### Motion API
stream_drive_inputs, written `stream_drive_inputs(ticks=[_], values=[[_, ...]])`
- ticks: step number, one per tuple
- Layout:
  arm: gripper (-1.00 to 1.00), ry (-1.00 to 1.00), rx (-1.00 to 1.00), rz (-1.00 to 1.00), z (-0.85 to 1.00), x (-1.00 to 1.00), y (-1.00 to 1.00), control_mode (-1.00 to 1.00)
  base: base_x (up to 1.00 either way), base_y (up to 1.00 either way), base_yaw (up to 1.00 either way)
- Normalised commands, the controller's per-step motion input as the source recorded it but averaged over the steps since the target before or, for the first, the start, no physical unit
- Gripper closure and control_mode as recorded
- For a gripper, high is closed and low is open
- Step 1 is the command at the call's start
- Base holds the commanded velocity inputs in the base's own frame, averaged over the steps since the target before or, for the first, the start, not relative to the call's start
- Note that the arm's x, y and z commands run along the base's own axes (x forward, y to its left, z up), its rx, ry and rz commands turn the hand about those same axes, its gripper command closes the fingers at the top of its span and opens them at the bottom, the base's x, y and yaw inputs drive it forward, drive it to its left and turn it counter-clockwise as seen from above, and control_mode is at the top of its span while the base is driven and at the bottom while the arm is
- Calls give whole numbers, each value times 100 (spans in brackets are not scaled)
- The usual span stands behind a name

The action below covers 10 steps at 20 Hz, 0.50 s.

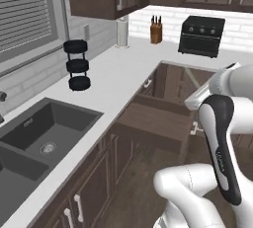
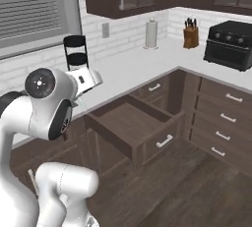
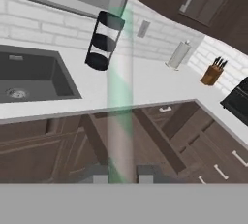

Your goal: Take a straw from the drawer in front and place it inside the glass cup on the dining counter.

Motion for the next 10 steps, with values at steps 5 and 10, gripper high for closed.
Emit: stream_drive_inputs(ticks=[5,10], values=[[100,0,0,0,0,0,0,100,-9,-21,-45],[100,0,0,0,0,0,0,100,-5,-38,-73]])
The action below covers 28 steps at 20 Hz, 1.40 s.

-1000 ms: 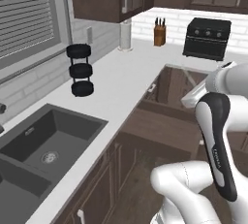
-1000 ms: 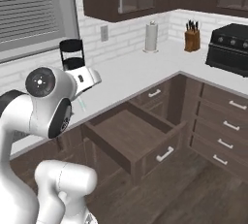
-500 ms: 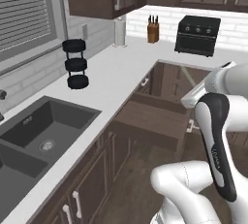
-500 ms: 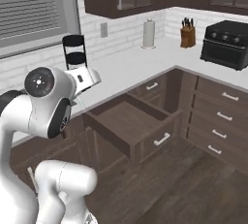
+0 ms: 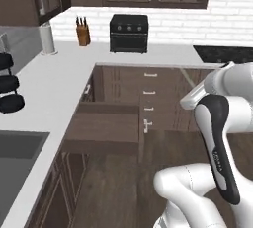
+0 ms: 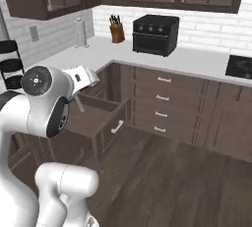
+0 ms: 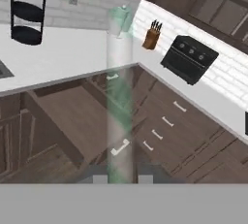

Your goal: Take a straw from the drawer in front and place it inside the glass cup on the dining counter.

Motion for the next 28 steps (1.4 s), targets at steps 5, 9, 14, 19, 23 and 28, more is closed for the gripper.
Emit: stream_drive_inputs(ticks=[5,9,14,19,23,28], values=[[100,0,0,0,0,0,0,100,-20,-41,-77],[100,0,0,0,0,0,0,100,-7,-47,-73],[100,0,0,0,0,0,0,100,0,-24,-61],[100,0,0,0,0,0,0,100,23,5,-40],[100,0,0,0,0,0,0,100,58,23,-19],[100,0,0,0,0,0,0,100,80,19,-18]])
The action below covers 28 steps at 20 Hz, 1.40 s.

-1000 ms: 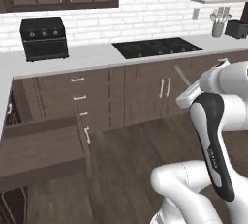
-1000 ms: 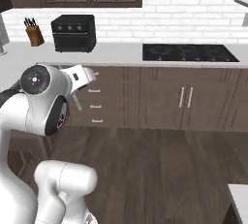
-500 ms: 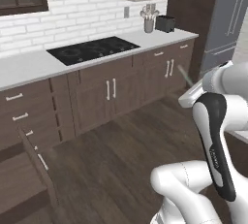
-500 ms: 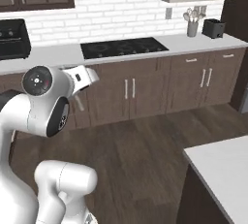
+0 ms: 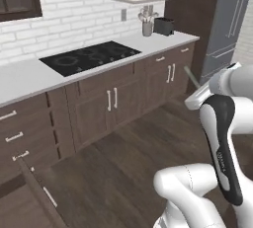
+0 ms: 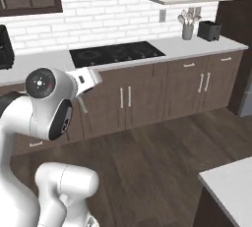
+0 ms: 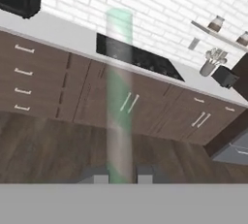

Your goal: Take a straw from the drawer in front and place it inside the glass cup on the dining counter.

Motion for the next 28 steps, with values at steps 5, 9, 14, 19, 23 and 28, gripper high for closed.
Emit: stream_drive_inputs(ticks=[5,9,14,19,23,28], values=[[100,0,0,0,0,0,0,100,100,1,-25],[100,0,0,0,0,0,0,100,100,0,-31],[100,0,0,0,0,0,0,100,93,-18,-50],[100,0,0,0,0,0,0,100,71,-18,-61],[100,0,0,0,0,0,0,100,63,-17,-63],[100,0,0,0,0,0,0,100,60,-7,-63]])
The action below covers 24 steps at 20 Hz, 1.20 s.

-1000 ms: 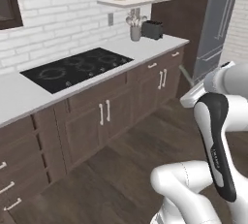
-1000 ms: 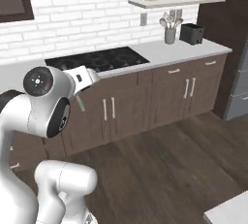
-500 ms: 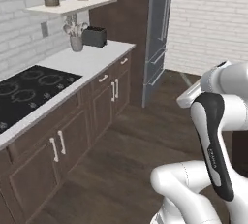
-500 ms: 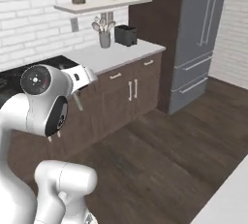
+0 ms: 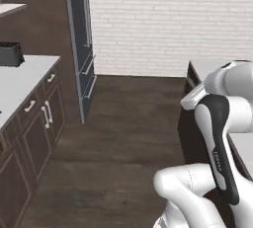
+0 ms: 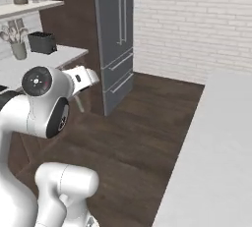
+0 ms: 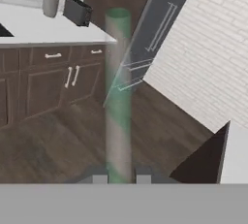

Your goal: Take a straw from the drawer in front and place it inside the glass cup on the dining counter.

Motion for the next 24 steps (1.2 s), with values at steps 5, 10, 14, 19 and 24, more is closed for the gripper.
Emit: stream_drive_inputs(ticks=[5,10,14,19,24], values=[[100,0,0,0,0,0,0,100,61,0,-49],[100,0,0,0,0,0,0,100,59,8,-41],[100,0,0,0,0,0,0,100,63,23,-35],[100,0,0,0,0,0,0,100,81,45,-25],[100,0,0,0,0,0,0,100,83,73,-12]])
